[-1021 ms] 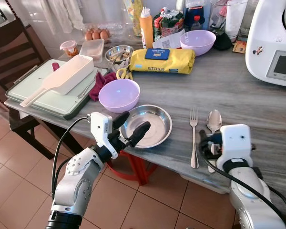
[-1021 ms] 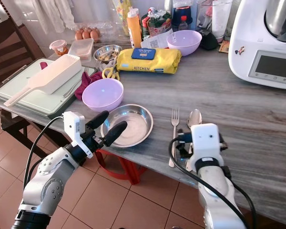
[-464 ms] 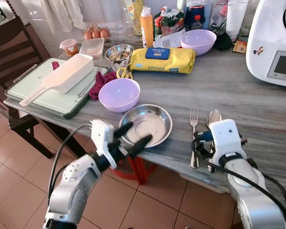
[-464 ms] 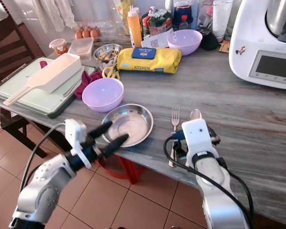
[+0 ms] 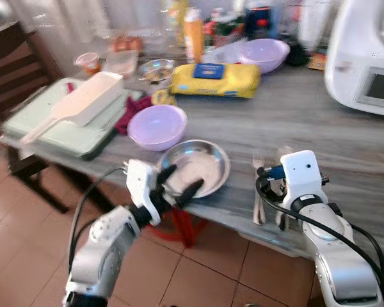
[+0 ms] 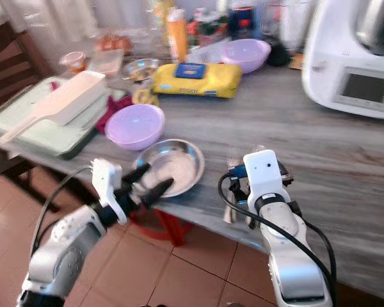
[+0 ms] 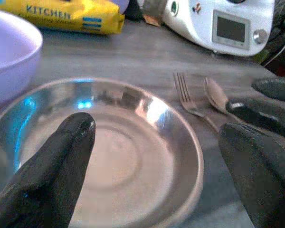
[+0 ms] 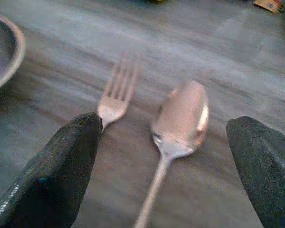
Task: Setting the table
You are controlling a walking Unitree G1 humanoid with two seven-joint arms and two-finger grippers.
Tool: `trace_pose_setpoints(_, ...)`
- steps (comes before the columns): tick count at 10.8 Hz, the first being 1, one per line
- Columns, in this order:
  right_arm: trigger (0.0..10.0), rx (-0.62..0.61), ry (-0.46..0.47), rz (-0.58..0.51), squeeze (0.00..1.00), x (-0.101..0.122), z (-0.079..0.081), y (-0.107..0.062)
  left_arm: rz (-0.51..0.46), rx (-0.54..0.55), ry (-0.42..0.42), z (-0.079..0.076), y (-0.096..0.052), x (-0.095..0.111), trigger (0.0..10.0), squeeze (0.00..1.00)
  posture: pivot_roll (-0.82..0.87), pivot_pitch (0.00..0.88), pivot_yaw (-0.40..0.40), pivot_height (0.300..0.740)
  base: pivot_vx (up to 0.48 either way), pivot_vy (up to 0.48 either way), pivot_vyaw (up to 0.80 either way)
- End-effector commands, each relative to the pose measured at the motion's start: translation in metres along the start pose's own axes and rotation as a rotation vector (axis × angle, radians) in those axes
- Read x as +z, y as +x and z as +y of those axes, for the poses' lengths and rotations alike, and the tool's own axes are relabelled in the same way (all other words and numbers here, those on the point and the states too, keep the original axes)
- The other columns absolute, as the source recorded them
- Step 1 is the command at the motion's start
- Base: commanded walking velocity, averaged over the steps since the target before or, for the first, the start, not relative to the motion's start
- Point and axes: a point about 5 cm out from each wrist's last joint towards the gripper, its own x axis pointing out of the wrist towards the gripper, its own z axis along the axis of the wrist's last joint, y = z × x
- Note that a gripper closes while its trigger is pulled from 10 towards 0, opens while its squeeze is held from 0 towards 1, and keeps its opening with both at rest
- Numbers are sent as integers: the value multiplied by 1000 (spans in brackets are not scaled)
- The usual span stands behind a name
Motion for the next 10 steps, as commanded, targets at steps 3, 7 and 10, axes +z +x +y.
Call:
trace_pose_setpoints(3, 10000, 2, 26, -35, 0, 7, 3, 1, 12, 184, 44, 21, 5, 9, 10000, 0, -152, 116, 128, 740, 0, 0, -767)
trace_pose_setpoints(7, 10000, -5, 37, -58, 0, 11, 4, 2, 16, 238, 89, 22, 9, 11, 10000, 0, -149, 110, 130, 740, 0, 0, -770)
trace_pose_setpoints(10, 10000, -12, 43, -75, 0, 13, 4, 3, 15, 244, 104, 22, 10, 13, 10000, 0, -145, 106, 129, 740, 0, 0, 0)
